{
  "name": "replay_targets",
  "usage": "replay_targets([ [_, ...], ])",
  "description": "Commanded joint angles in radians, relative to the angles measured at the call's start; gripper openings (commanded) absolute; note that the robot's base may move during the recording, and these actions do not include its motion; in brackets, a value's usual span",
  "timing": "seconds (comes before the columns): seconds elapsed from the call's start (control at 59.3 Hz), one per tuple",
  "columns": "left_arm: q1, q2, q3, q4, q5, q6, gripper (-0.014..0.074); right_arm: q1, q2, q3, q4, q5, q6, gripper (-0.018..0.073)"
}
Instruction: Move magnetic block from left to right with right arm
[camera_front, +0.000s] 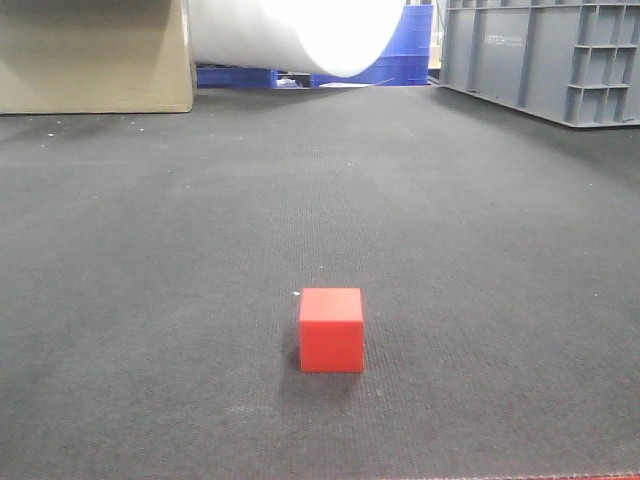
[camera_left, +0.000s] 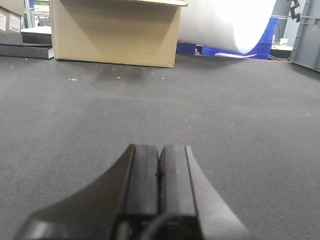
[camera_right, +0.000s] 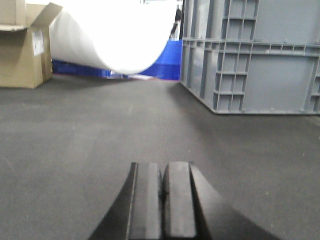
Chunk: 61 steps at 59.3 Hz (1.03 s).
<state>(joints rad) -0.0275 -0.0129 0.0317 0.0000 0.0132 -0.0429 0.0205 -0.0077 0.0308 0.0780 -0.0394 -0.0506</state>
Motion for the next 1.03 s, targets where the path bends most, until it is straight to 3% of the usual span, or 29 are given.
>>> replay_targets([
  [0.0, -0.005, -0.009, 0.009, 0.0, -0.088, -0.004, -0.0116, -0.005, -0.021, -0.005, -0.01, -0.077, 0.003, 0.0057],
  [1.012, -0.005, -0.009, 0.009, 0.0, -0.088, -0.004, -0.0116, -0.005, -0.021, -0.005, -0.009, -0.076, 0.003, 0.0057],
])
